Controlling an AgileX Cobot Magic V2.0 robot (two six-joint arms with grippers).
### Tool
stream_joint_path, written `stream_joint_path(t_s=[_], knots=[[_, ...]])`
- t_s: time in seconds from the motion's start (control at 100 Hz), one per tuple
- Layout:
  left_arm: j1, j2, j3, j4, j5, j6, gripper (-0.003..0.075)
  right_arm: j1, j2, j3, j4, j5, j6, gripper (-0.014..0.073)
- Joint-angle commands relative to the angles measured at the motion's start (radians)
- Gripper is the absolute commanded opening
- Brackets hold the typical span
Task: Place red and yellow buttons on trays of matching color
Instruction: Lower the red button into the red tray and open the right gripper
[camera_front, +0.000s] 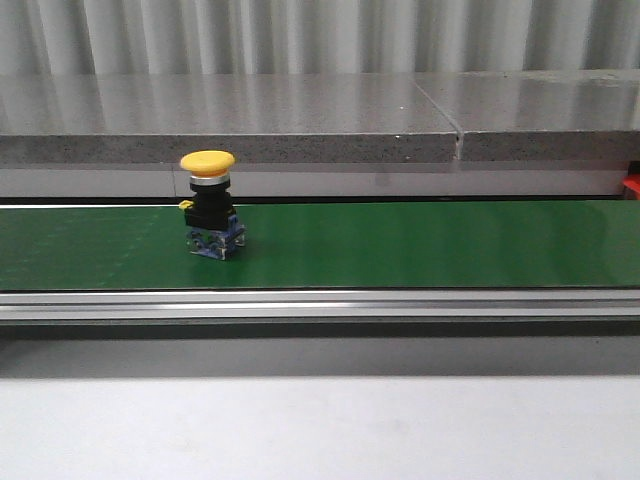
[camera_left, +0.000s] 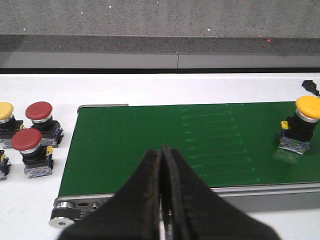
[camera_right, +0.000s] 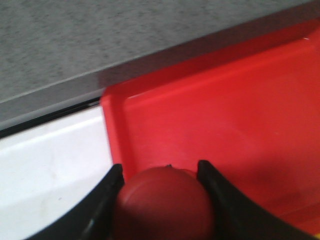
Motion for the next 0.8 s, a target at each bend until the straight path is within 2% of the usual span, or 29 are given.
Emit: stream_joint_path(t_s=[0.0,0.18,0.51,0.79], knots=[[-0.007,0.003,-0.027,-0.003,-0.08,-0.001,-0.0021,-0.06,-0.011,-0.036,0.033,-0.067,0.009,0.0195],[-0.007,0.003,-0.027,-0.003,-0.08,-0.001,-0.0021,-0.115,0.067,-0.036,0.059,-0.101,0.015,0.0195],[-0.007,0.003,-0.027,-0.003,-0.08,-0.001,-0.0021,-0.115,0.226,-0.036,0.067,-0.157,0.014,0.0195],[-0.007,0.003,-0.027,-0.003,-0.08,-0.001,-0.0021,-0.115,0.27,-0.036,0.067,-0.188,0.007,0.0209]])
